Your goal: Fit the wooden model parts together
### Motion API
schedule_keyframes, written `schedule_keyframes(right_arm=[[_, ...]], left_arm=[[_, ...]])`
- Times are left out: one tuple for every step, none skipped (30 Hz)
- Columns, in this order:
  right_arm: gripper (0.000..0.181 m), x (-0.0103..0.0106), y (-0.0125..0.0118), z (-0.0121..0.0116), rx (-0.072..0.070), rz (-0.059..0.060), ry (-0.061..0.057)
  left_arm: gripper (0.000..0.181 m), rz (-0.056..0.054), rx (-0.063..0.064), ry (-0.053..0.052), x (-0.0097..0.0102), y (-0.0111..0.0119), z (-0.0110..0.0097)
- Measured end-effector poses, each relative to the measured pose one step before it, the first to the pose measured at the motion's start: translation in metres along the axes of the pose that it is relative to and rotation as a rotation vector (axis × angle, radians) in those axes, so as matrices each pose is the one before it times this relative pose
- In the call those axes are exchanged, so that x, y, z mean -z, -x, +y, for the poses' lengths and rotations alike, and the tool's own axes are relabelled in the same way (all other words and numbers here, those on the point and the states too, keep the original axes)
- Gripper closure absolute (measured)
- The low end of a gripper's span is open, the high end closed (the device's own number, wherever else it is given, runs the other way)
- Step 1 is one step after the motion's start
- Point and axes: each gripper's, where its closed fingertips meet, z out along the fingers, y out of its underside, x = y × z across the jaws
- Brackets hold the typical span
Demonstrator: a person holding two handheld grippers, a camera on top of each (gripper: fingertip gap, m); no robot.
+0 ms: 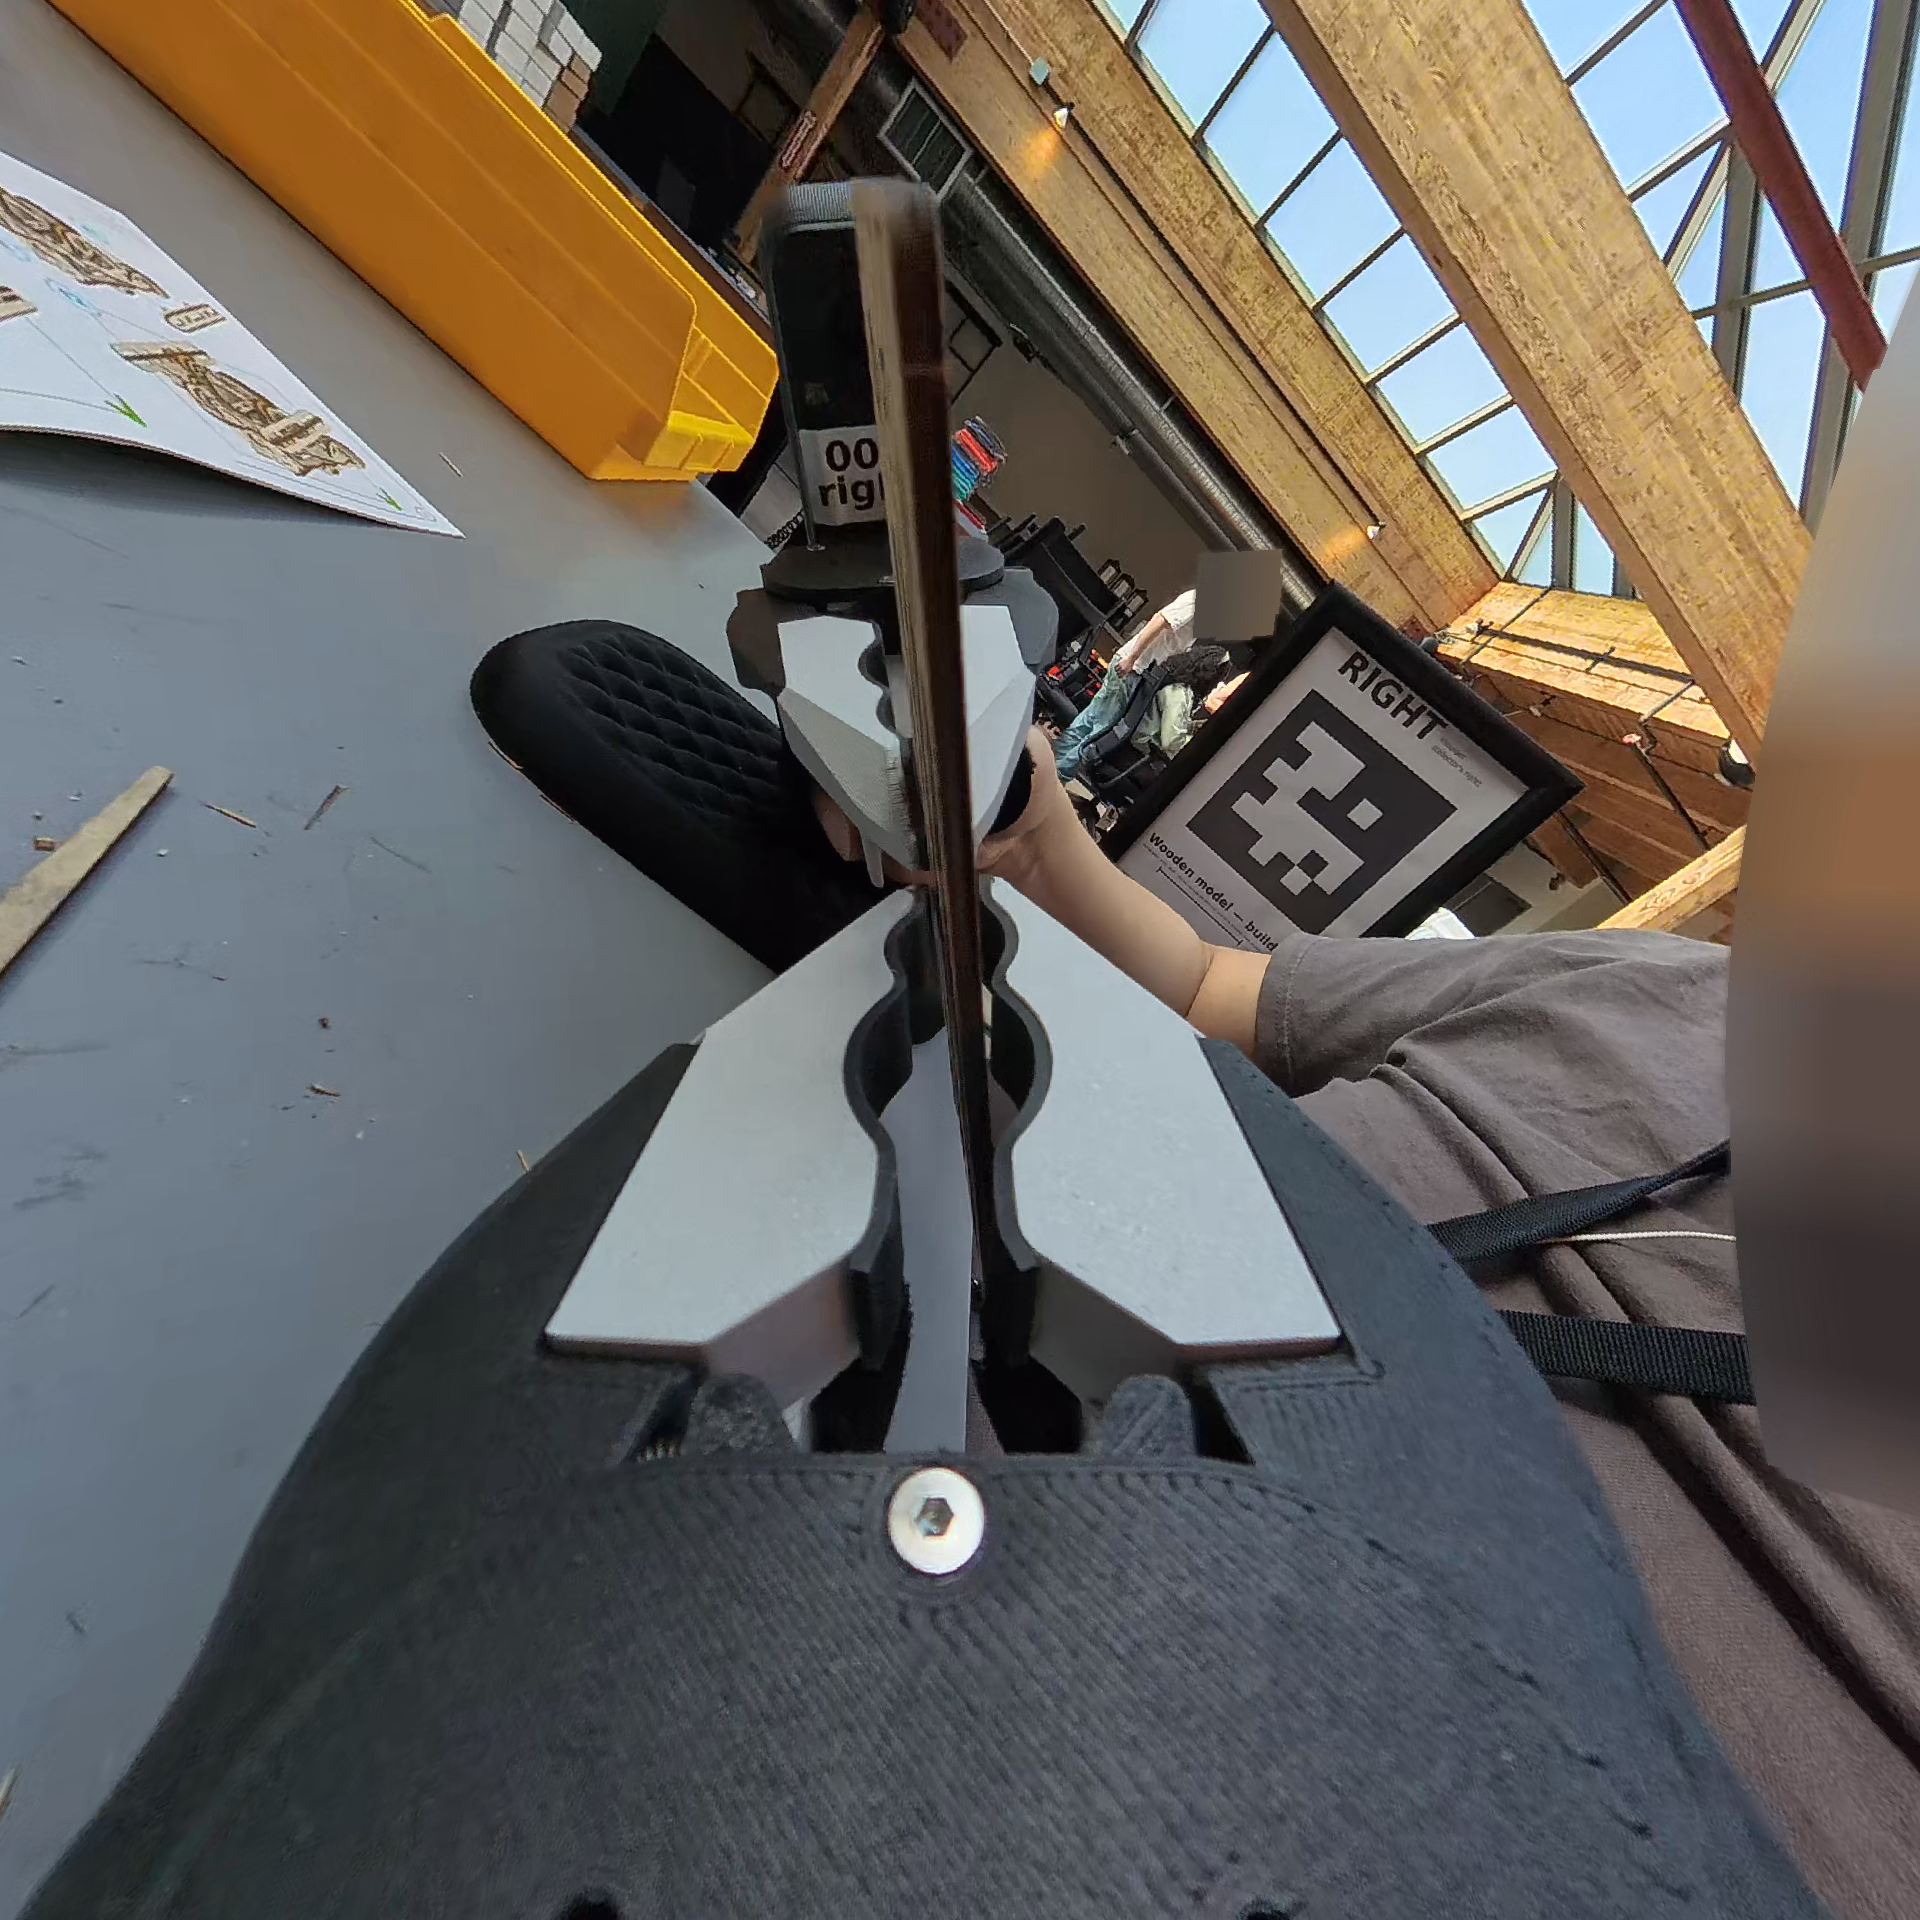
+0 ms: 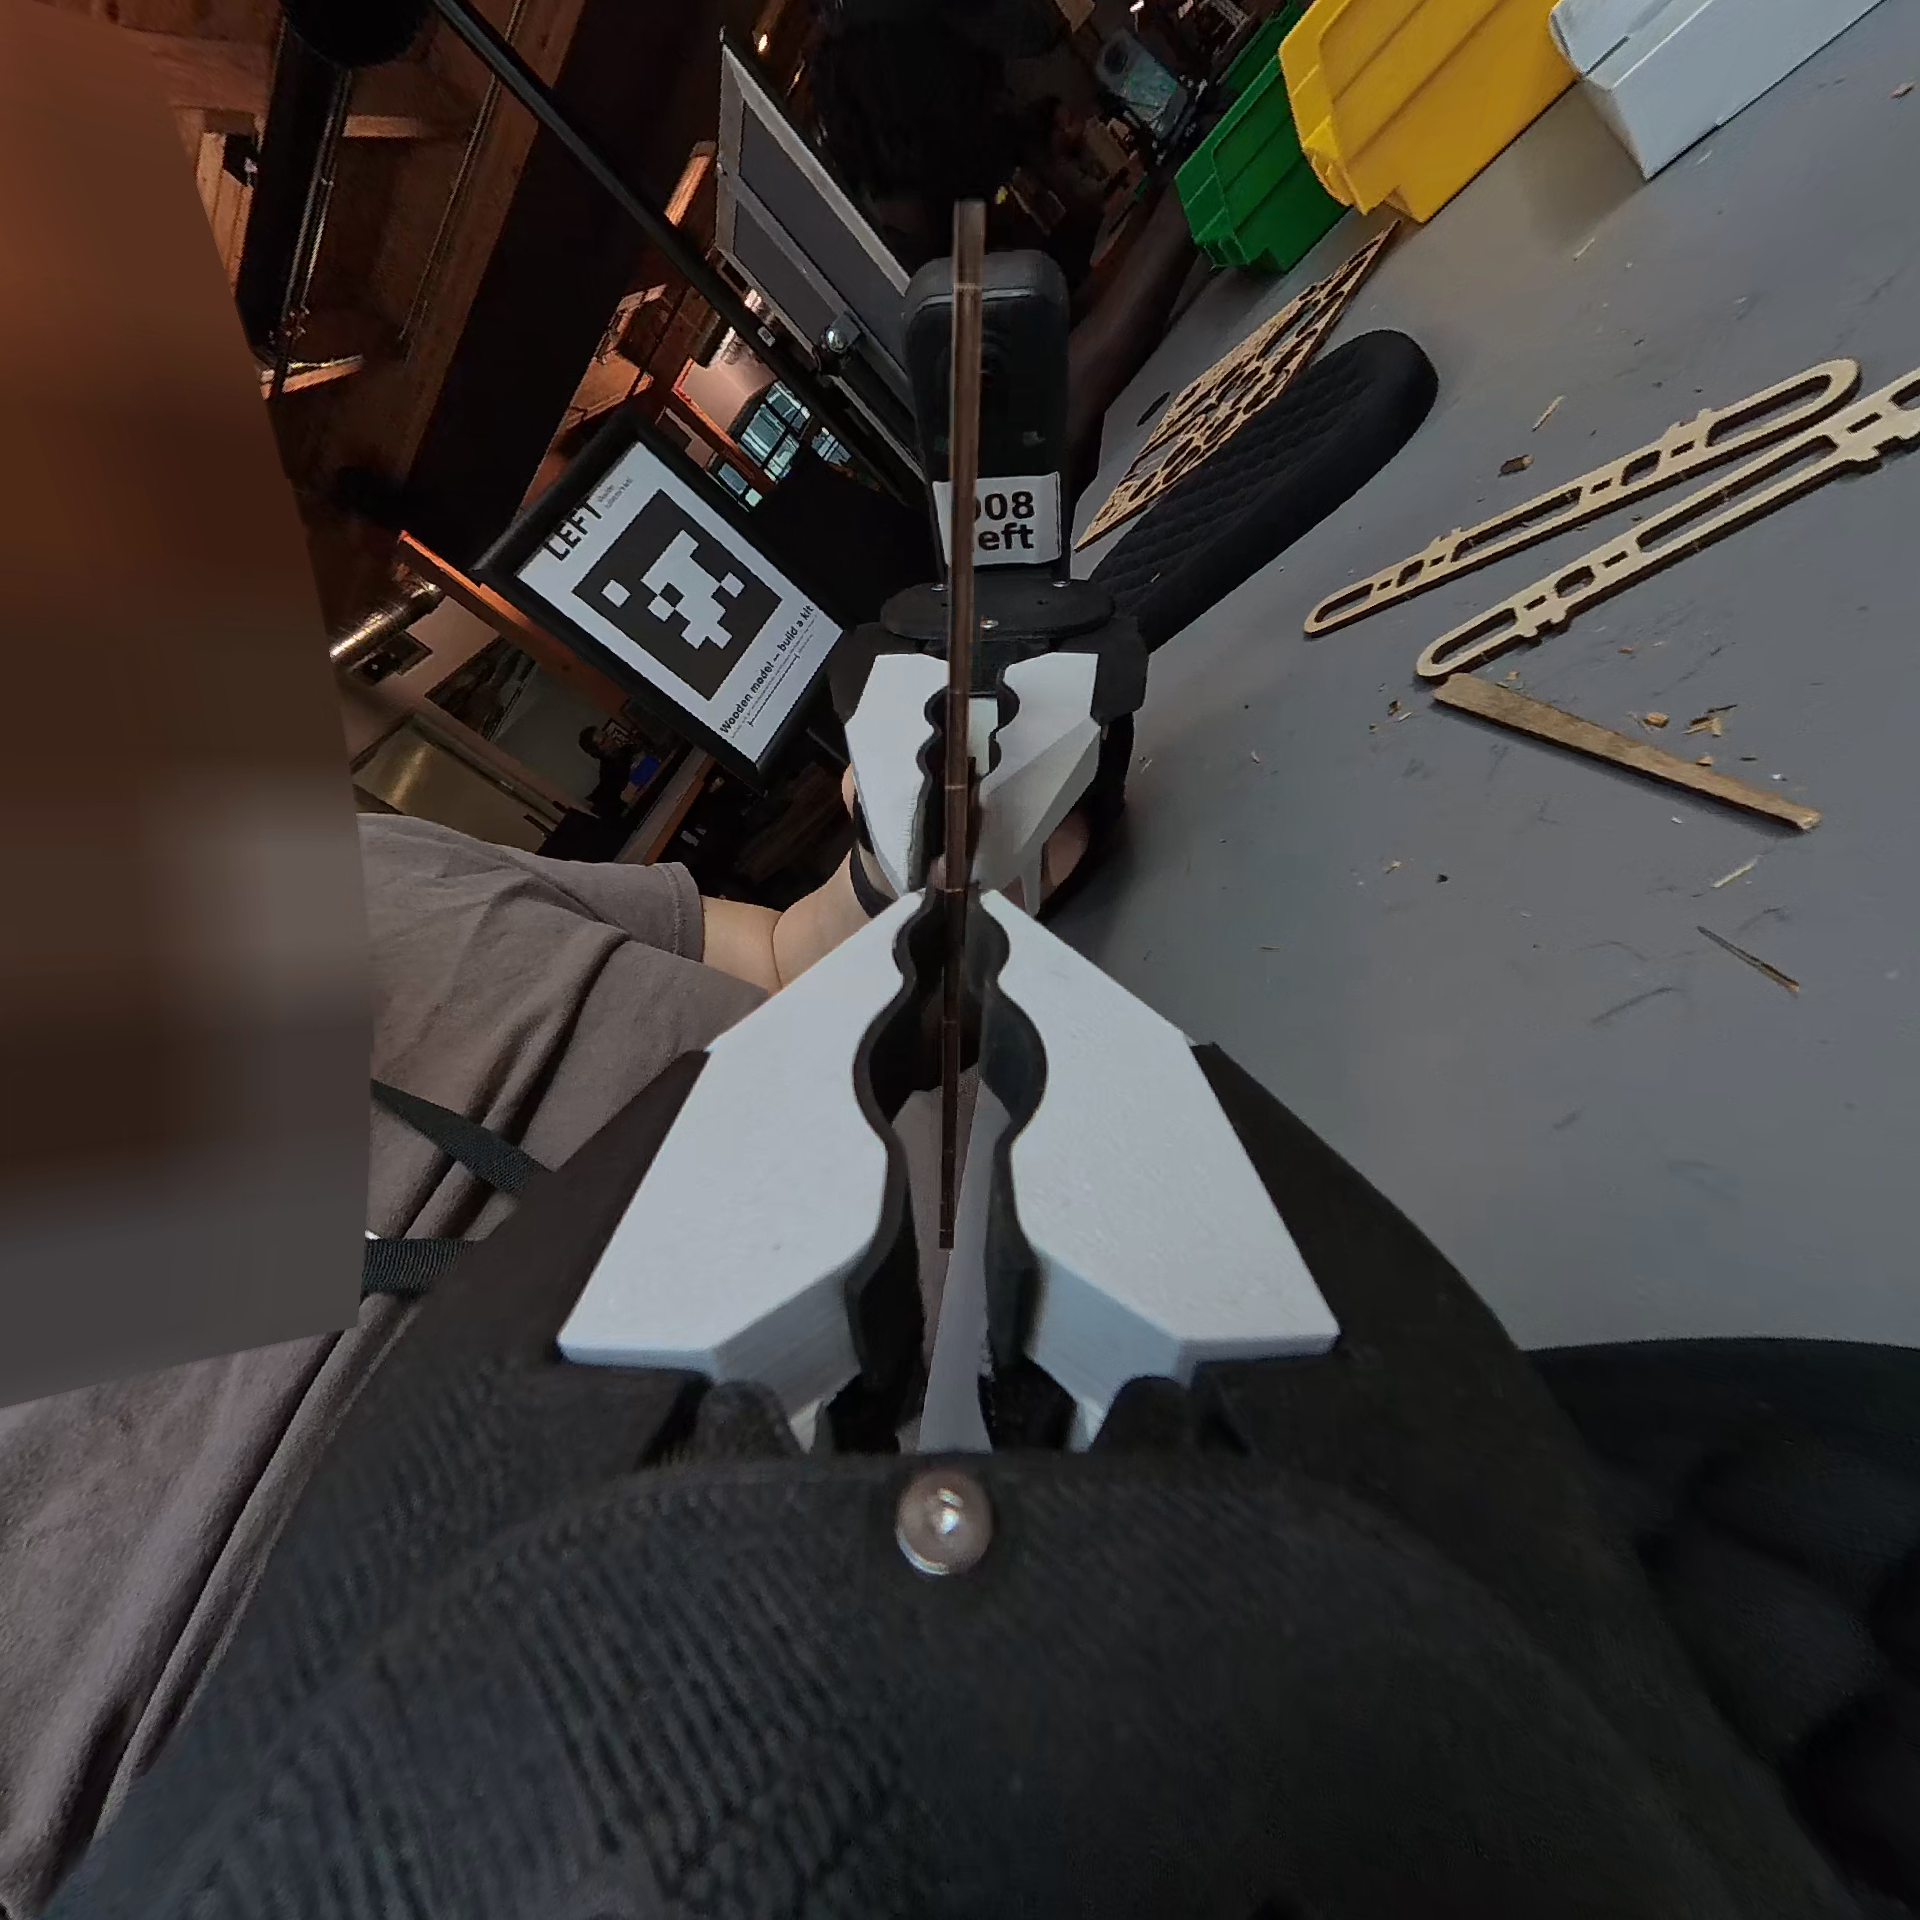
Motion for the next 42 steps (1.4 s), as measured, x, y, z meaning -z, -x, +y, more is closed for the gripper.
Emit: schedule_keyframes(right_arm=[[0.181, -0.00169, 0.00057, 0.00167, 0.0053, -0.0024, 0.0128], [0.181, 0.00044, -0.00067, -0.00175, 0.0048, 0.0064, -0.0111], [0.181, 0.00063, -0.00179, -0.00138, 0.0006, 0.0107, -0.0118], [0.181, -0.00014, -0.00069, 0.00063, -0.0045, 0.0028, 0.0031], [0.181, 0.00017, 0.0002, -0.00066, 0.0023, -0.001, -0.0045], [0.181, 0.00026, 0.00002, -0.00061, 0.0032, 0.0009, -0.0043], [0.181, 0.00015, -0.00037, -0.00045, -0.0014, 0.0018, -0.0039], [0.181, 0.0003, -0.00078, -0.0002, -0.0059, 0.0019, -0.0021], [0.181, 0.00012, -0.00049, -0.00023, -0.0026, 0.002, -0.002], [0.181, -0.00016, -0.00017, -0.00012, 0.0028, 0.0023, -0.0013], [0.181, -0.00088, 0.00074, 0.00116, 0.0046, -0.0019, 0.0073], [0.181, -0.00102, -0.00009, 0.00165, 0.0046, 0.004, 0.0111], [0.181, -0.00077, -0.00053, 0.00102, 0.0039, 0.0062, 0.0068], [0.181, -0.00019, -0.0006, 0.00031, 0.0014, 0.0058, 0.0023], [0.181, -0.00003, -0.00082, 0.0002, -0.003, 0.0043, 0.0005], [0.181, 0.00001, -0.0001, -0.00015, -0.0033, -0.0017, 0.0], [0.181, 0.00011, -0.00017, -0.00004, -0.0007, 0.0012, -0.0011], [0.181, 0.00001, -0.00011, 0.0001, 0.0002, 0.0002, 0.0002], [0.181, -0.00003, -0.00013, 0.00019, -0.0005, 0.0006, 0.0011], [0.181, -0.00004, -0.00042, 0.00006, -0.0011, 0.0025, 0.0006], [0.181, -0.00024, -0.00005, 0.00031, 0.0001, 0.0005, 0.0025], [0.181, -0.00027, -0.00033, 0.00056, 0.0022, 0.0028, 0.0039], [0.181, -0.00023, -0.00117, 0.00038, 0.0045, 0.0108, 0.0024], [0.181, -0.00037, -0.00032, 0.00083, 0.0044, 0.0056, 0.0053], [0.181, -0.00063, -0.0011, 0.0009, -0.0011, 0.0071, 0.0058], [0.181, -0.00063, -0.00035, 0.00084, -0.002, 0.0012, 0.0065], [0.181, -0.0005, 0.00024, 0.00118, -0.0037, -0.0043, 0.0092], [0.181, -0.00041, -0.00237, 0.00046, -0.0063, 0.0131, 0.003], [0.181, -0.00036, -0.00095, 0.00029, -0.0027, 0.0042, 0.0027], [0.181, -0.00043, -0.00122, 0.00079, -0.0016, 0.0086, 0.0046], [0.181, -0.0005, -0.0021, 0.00043, -0.0005, 0.015, 0.0012], [0.181, -0.00032, -0.00043, 0.0006, -0.0007, 0.0032, 0.0034], [0.181, -0.00016, -0.00107, 0.00028, -0.0023, 0.0063, 0.0009], [0.181, -0.00035, -0.00171, 0.00041, -0.0004, 0.0128, 0.0026], [0.181, -0.00015, -0.00036, 0.00038, 0.0041, 0.005, 0.0018], [0.181, 0.0, -0.00145, -0.00007, 0.0009, 0.0115, -0.0011], [0.181, -0.0002, -0.00044, 0.00025, 0.0057, 0.0069, 0.001], [0.181, -0.00004, -0.00023, 0.00014, 0.0015, 0.0029, 0.0001], [0.181, -0.00021, -0.00224, 0.00017, 0.0043, 0.0184, 0.0004], [0.181, -0.00001, 0.001, -0.00013, 0.0081, -0.0026, -0.0013], [0.181, 0.00003, -0.00183, 0.00029, -0.0054, 0.0108, 0.0009], [0.181, -0.00016, -0.00101, 0.0003, 0.0049, 0.0109, 0.0021]], left_arm=[[0.18, -0.0039, 0.0043, -0.0005, -0.00033, 0.0013, -0.00034], [0.181, -0.0087, 0.004, -0.0083, 0.00024, 0.00192, -0.00144], [0.181, -0.0089, 0.0011, 0.0007, 0.00001, 0.00153, -0.00009], [0.181, -0.004, -0.0036, 0.0015, -0.00019, 0.00045, 0.00002], [0.181, 0.0, -0.0069, -0.0039, -0.00012, -0.00035, -0.00074], [0.181, -0.0019, -0.0059, -0.0028, -0.00006, -0.00001, -0.00059], [0.178, 0.0006, -0.0026, -0.0009, -0.00007, -0.00004, -0.00027], [0.175, 0.0038, 0.002, -0.0006, -0.00009, -0.00025, -0.0002], [0.174, 0.0029, 0.0039, -0.0016, 0.00004, -0.0001, -0.00022], [0.167, -0.0126, 0.0055, -0.001, -0.00011, 0.00208, -0.00009], [0.166, -0.0132, 0.0013, 0.0025, -0.00032, 0.00178, 0.00035], [0.171, -0.0081, -0.0041, 0.0063, -0.0006, 0.00074, 0.00085], [0.178, -0.0075, -0.0082, 0.0084, -0.00076, 0.00026, 0.00121], [0.181, -0.0051, -0.0083, 0.0074, -0.00082, -0.00008, 0.00106], [0.181, -0.0024, -0.0048, 0.0044, -0.00072, -0.00008, 0.00048], [0.181, 0.0005, 0.0017, 0.0016, -0.00053, 0.00009, 0.00024], [0.181, 0.0045, 0.0073, 0.0009, -0.0003, 0.00017, 0.00017], [0.181, 0.0058, 0.008, 0.0016, -0.00007, 0.00004, 0.00016], [0.181, 0.0024, 0.0052, 0.0011, 0.00007, 0.00022, 0.00012], [0.181, -0.0018, 0.0003, 0.0013, 0.00009, 0.00029, 0.00026], [0.181, -0.0033, -0.0035, 0.0037, 0.00015, -0.00002, 0.00064], [0.181, -0.0097, -0.0038, 0.0023, 0.0001, 0.00069, 0.00051], [0.181, -0.0082, -0.0012, 0.0018, 0.00024, 0.00065, 0.00065], [0.181, -0.0056, 0.0036, 0.002, 0.0004, 0.00047, 0.00076], [0.181, -0.0043, 0.0075, 0.0015, 0.00047, 0.00067, 0.00077], [0.181, 0.0028, 0.0088, 0.0036, 0.00041, -0.0003, 0.00108], [0.181, -0.0053, 0.0073, 0.0032, 0.0004, 0.00074, 0.00094], [0.181, -0.0142, 0.0013, 0.0, 0.00029, 0.00157, 0.00033], [0.181, -0.0097, -0.0014, 0.0028, 0.00022, 0.00088, 0.00067], [0.181, -0.0119, 0.0021, 0.0013, 0.00032, 0.00161, 0.00053], [0.181, -0.0085, 0.0032, 0.002, 0.00022, 0.00125, 0.00057], [0.181, -0.0015, 0.0046, 0.0024, 0.00008, 0.00037, 0.00041], [0.181, -0.0082, 0.0037, 0.0008, 0.00009, 0.00132, 0.00026], [0.181, -0.0066, 0.0017, 0.0026, 0.00005, 0.001, 0.00044], [0.181, -0.0034, 0.0038, 0.0017, 0.00003, 0.00063, 0.00024], [0.181, -0.0065, 0.0017, 0.0003, -0.00001, 0.001, 0.00012], [0.181, -0.0021, -0.0016, 0.0007, 0.00003, 0.00004, 0.00017], [0.181, -0.0099, 0.0015, 0.0005, -0.00007, 0.00132, 0.00014], [0.181, -0.0033, 0.0009, 0.0002, 0.00008, 0.00056, 0.00002], [0.181, -0.0007, 0.0011, 0.0002, -0.00002, 0.00016, 0.00003], [0.181, -0.0128, 0.0001, 0.003, -0.00028, 0.00173, 0.00038], [0.181, 0.0015, 0.0001, -0.0007, 0.00012, -0.0001, -0.00019]])
